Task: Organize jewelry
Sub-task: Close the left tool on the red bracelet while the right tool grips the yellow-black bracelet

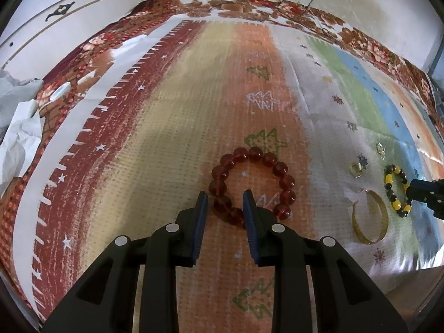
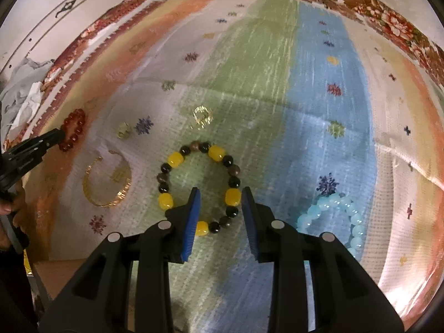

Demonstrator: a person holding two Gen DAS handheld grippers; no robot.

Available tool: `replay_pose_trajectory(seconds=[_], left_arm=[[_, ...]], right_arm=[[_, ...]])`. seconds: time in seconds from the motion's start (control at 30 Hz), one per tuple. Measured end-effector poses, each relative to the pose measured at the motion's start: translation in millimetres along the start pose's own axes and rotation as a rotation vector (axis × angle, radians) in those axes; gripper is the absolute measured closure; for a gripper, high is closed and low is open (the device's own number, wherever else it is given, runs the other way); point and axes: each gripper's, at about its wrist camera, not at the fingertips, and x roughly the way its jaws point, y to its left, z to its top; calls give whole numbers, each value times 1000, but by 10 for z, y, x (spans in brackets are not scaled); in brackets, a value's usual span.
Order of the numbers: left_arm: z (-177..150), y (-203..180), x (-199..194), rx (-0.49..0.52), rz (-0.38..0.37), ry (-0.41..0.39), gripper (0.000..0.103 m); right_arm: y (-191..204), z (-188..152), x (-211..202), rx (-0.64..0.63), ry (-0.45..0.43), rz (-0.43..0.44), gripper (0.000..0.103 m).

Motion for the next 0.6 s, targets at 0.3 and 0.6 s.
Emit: replay_pose_trajectory(seconds=[0.3,0.6], left_arm=[[-37,-80,95,44,39,-2,76],[-86,-98,24,2,19,-27,90]], right_arm=[[-29,-13,151,-4,7,37,58],[-132,-54,86,2,-4,20,90]])
